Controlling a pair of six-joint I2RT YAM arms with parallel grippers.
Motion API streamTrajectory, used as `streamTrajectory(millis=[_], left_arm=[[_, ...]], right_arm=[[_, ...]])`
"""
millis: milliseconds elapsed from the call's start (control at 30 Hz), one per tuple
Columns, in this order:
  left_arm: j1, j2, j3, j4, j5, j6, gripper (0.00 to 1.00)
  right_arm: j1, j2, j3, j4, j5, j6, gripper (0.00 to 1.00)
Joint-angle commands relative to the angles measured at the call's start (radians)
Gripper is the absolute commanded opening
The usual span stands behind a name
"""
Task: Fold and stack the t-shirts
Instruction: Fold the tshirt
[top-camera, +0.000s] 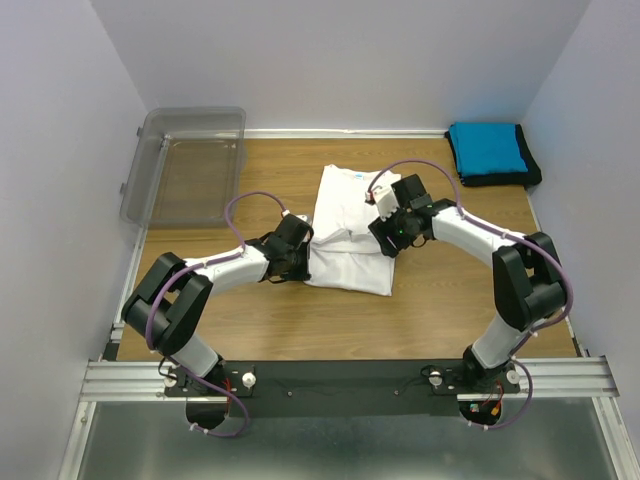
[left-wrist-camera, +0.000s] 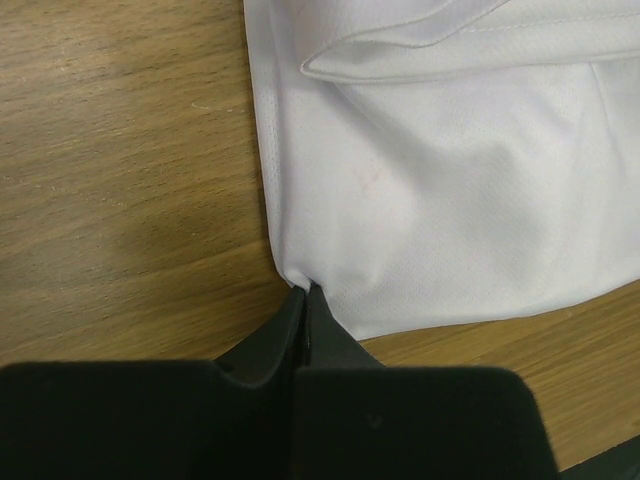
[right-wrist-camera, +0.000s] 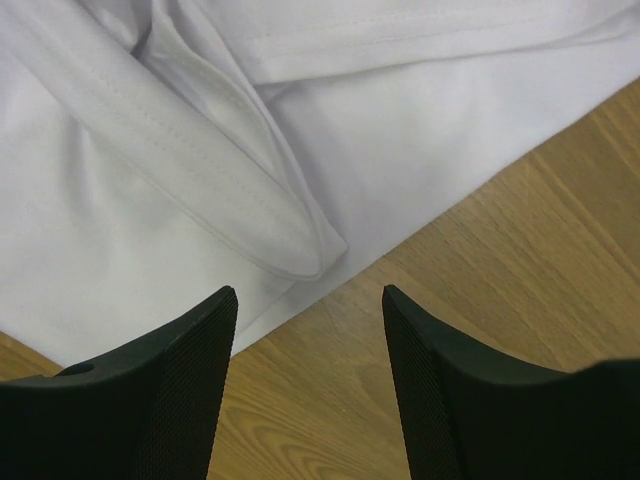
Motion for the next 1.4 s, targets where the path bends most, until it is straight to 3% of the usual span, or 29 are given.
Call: streamTrajectory(millis=[0, 367, 467, 567, 600, 733, 1367], left_arm=[[-0.005, 0.049, -0.034, -0.138, 0.006, 0.036, 0.04], [-0.005, 0.042, -0.043, -0.140, 0.017, 0.038, 0.04], [-0.007, 0.042, -0.046, -0.140, 0.020, 0.035, 0.04], [-0.007, 0.043, -0.046, -0.140, 0.022, 0.036, 0.04], [-0.007, 0.045, -0.046, -0.141, 0.023, 0.036, 0.04], [-0.009, 0.045, -0.049, -0.140, 0.028, 0.036, 0.04], [-0.010, 0.045, -0.069, -0.134, 0.037, 0.012, 0.04]], right_arm=[[0.033, 0.035, 0.046, -0.027, 0.028, -0.076, 0.67], [0.056, 0.139, 0.096, -0.024, 0.116, -0.093, 0.62], [0.056, 0.138, 0.106, -0.024, 0.139, -0.086, 0.51], [0.056, 0.122, 0.113, -0.024, 0.139, -0.076, 0.27], [0.056, 0.119, 0.113, -0.024, 0.139, -0.076, 0.15], [0.055, 0.108, 0.110, -0.024, 0.172, -0.076, 0.01], [0.013, 0.082, 0.075, -0.024, 0.249, 0.002, 0.00]])
